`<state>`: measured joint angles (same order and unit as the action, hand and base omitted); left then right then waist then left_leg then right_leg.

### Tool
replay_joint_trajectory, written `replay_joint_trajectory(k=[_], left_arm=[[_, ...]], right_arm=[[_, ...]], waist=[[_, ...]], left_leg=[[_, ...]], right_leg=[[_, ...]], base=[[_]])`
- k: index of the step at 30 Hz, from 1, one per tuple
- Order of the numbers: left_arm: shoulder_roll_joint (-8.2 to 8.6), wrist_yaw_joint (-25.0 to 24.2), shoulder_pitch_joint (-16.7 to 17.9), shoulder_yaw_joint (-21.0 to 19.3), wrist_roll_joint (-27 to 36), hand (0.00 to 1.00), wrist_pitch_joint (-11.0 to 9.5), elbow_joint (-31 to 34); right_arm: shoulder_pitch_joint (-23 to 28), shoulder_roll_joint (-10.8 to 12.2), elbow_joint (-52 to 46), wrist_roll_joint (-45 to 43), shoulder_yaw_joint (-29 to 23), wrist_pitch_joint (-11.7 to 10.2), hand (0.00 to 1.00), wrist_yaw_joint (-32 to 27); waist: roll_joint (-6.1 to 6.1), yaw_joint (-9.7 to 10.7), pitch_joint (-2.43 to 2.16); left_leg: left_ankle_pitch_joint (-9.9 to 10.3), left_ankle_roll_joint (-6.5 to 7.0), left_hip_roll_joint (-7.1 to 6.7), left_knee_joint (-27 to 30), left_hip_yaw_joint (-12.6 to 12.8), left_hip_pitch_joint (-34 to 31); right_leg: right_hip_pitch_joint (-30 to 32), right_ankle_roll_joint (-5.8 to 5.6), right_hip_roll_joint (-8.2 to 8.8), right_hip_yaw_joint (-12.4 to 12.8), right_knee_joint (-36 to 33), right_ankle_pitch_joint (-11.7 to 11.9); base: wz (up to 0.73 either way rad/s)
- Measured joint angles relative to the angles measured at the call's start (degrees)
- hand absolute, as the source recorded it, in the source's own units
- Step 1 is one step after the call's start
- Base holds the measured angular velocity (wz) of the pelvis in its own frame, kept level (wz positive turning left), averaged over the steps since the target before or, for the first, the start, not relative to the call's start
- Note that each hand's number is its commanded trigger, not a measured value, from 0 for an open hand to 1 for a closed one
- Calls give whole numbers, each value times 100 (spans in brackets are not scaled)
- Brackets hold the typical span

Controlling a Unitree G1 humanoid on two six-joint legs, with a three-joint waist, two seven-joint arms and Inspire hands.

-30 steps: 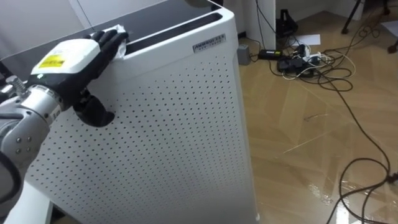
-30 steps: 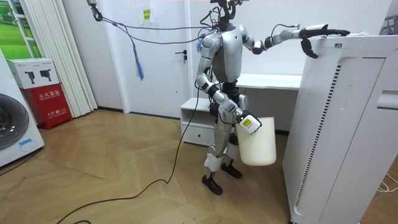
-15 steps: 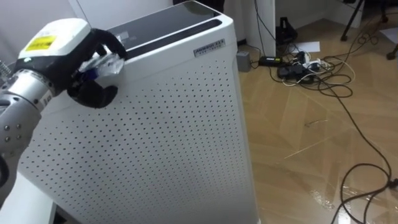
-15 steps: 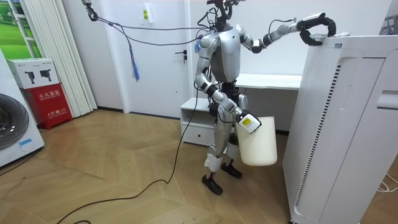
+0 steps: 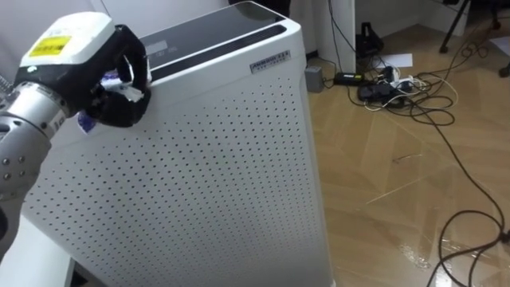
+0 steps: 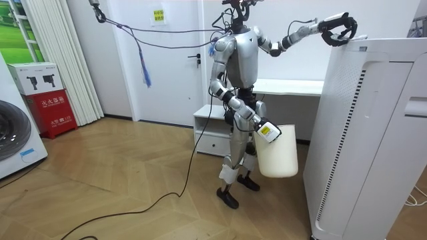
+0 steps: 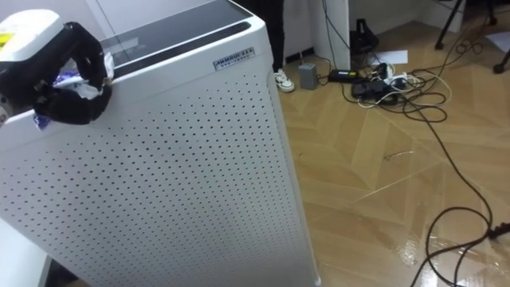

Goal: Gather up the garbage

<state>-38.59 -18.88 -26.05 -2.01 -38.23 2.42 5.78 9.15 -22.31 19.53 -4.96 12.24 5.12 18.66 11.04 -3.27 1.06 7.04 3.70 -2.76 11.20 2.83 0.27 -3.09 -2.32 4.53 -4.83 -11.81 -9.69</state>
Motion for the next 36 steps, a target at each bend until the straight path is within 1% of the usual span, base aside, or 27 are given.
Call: replay_joint_trajectory(k=[4, 6, 8, 9, 10, 11, 12, 13, 14, 15, 16, 17, 18, 20, 21, 22, 23, 24, 26, 27, 29, 31, 33, 34, 35, 36], left_arm=[[-32, 52, 10, 22, 36, 100, -2, 31], [-38, 176, 126, -42, 235, 100, -6, 113], [-31, 361, 150, -104, 654, 100, -20, 125], [-22, 377, 150, -131, 741, 100, -22, 146], [8, 429, 151, -160, 934, 100, -24, 239], [68, 477, 162, -171, 1191, 100, -43, 391], [127, 503, 179, -172, 1277, 100, -75, 481], [263, 590, 228, -161, 1425, 100, -181, 660], [374, 649, 284, -148, 1551, 100, -339, 801], [408, 698, 323, -134, 1647, 100, -413, 847], [460, 743, 401, -128, 1912, 100, -537, 933], [568, 745, 488, -123, 2227, 100, -574, 1061], [636, 745, 540, -114, 2368, 100, -607, 1128], [840, 738, 695, 32, 2813, 100, -795, 1289], [883, 729, 753, 54, 2930, 100, -821, 1331], [953, 700, 874, 105, 3189, 100, -871, 1407], [1014, 677, 948, 203, 3477, 100, -881, 1461], [1044, 658, 962, 272, 3602, 100, -882, 1469], [1107, 463, 986, 492, 4047, 100, -876, 1532], [1128, 409, 986, 532, 4172, 100, -876, 1571], [1229, 213, 986, 677, 4675, 100, -882, 1753], [1334, 103, 993, 714, 4973, 100, -901, 1827], [1372, 49, 995, 776, 5222, 100, -902, 1835], [1421, -20, 997, 828, 5457, 100, -902, 1835], [1475, -93, 1006, 908, 5635, 100, -903, 1835], [1506, -159, 1021, 923, 5691, 100, -904, 1837]], right_arm=[[-21, 23, 6, 12, 30, 0, 100, -160], [-20, 44, 7, 85, 36, -1, 100, -198], [-21, 24, 7, 216, 54, -1, 100, -225], [-22, 27, 6, 270, 54, -2, 100, -225], [-22, 39, -4, 296, 55, -4, 100, -222], [-23, 50, -16, 296, 56, -6, 100, -217], [-23, 56, -17, 294, 57, -6, 100, -219], [-29, 78, -18, 291, 76, -10, 100, -231], [-50, 106, -19, 290, 132, -16, 100, -256], [-72, 109, -19, 282, 169, -18, 100, -265], [-130, 120, -19, 245, 210, -22, 100, -266], [-156, 128, -19, 245, 219, -49, 100, -269], [-164, 130, -19, 245, 219, -60, 100, -269], [-184, 135, -19, 246, 220, -91, 100, -264], [-193, 143, -19, 249, 220, -98, 100, -261], [-201, 170, -27, 240, 220, -116, 100, -259], [-202, 172, -51, 240, 235, -119, 100, -258], [-205, 173, -52, 242, 243, -120, 100, -257], [-237, 176, -72, 254, 287, -123, 100, -247], [-247, 195, -72, 256, 288, -124, 100, -247], [-249, 242, -71, 242, 292, -126, 100, -240], [-250, 266, -71, 242, 292, -129, 100, -242], [-253, 288, -70, 246, 330, -131, 100, -248], [-257, 343, -70, 246, 364, -131, 100, -250], [-263, 350, -70, 246, 413, -131, 100, -253], [-274, 358, -70, 245, 448, -131, 100, -253]], waist=[[1, -7, -1], [0, -17, 0], [-27, -27, 6], [-37, -27, 4], [-62, -26, -8], [-76, -38, -12], [-96, -40, -13], [-126, -45, -23], [-169, -47, -28], [-188, -43, -26], [-213, -39, -15], [-235, -30, -10], [-247, -24, -11], [-295, -32, -9], [-308, -29, -8], [-345, -30, -8], [-375, -31, -16], [-399, -37, -20], [-463, -68, -43], [-472, -74, -47], [-496, -76, -59], [-503, -109, -66], [-503, -118, -67], [-507, -141, -65], [-526, -153, -70], [-536, -154, -74]], left_leg=[[0, 0, 1, -15, 5, 9], [0, 0, 2, -33, 8, -3], [0, 0, -1, -28, -16, -19], [0, 0, -3, -24, -33, -36], [0, 0, -11, -9, -69, -79], [0, 0, -15, -5, -93, -101], [0, 0, -19, -4, -108, -107], [0, 1, -20, -6, -98, -114], [0, 1, -18, -12, -74, -113], [1, 1, -17, -13, -54, -111], [1, 2, -16, -20, -42, -102], [1, 3, -17, -38, -36, -89], [2, 4, -17, -38, -36, -87], [3, 5, -16, -36, -37, -74], [3, 5, -13, -35, -34, -73], [3, 5, -5, -33, -17, -77], [4, 4, -2, -29, -19, -82], [4, 3, -1, -28, -23, -81], [6, 1, 0, -29, -28, -81], [6, 1, -2, -30, -28, -86], [6, 3, -8, -37, -25, -105], [6, 3, -2, -38, -17, -127], [6, 3, 0, -38, -13, -142], [6, 3, 2, -38, -1, -150], [6, 3, 2, -38, 6, -150], [6, 3, 2, -39, 8, -150]], right_leg=[[0, 0, 0, 3, 6, 0], [12, -1, 1, 0, 9, -1], [15, 0, 1, -20, 15, -1], [15, 1, 2, -33, 14, 0], [9, 2, 3, -50, 15, 0], [11, 4, 3, -64, 16, 1], [12, 4, 6, -78, 15, 1], [17, 3, 10, -85, 16, 1], [18, 3, 12, -80, 19, 1], [17, 3, 16, -85, 21, 1], [14, 3, 19, -86, 22, 1], [15, 3, 22, -85, 24, 0], [14, 2, 24, -88, 27, 0], [7, 2, 25, -107, 30, -4], [10, 4, 25, -108, 30, -6], [12, 9, 23, -108, 23, -10], [24, 13, 19, -112, 19, -13], [26, 15, 16, -112, 18, -14], [44, 17, 11, -105, 29, -15], [52, 18, 12, -101, 29, -15], [72, 17, 17, -100, 19, -15], [68, 18, 14, -98, 15, -15], [87, 18, 12, -88, 11, -15], [98, 18, 11, -75, 8, -15], [99, 18, 11, -69, 7, -15], [99, 18, 11, -68, 8, -15]], base=[[0], [0], [5], [13], [13], [13], [8], [3], [0], [-5], [-5], [-4], [0], [0], [-3], [0], [0], [0], [0], [0], [0], [0], [0], [-3], [0], [0]])
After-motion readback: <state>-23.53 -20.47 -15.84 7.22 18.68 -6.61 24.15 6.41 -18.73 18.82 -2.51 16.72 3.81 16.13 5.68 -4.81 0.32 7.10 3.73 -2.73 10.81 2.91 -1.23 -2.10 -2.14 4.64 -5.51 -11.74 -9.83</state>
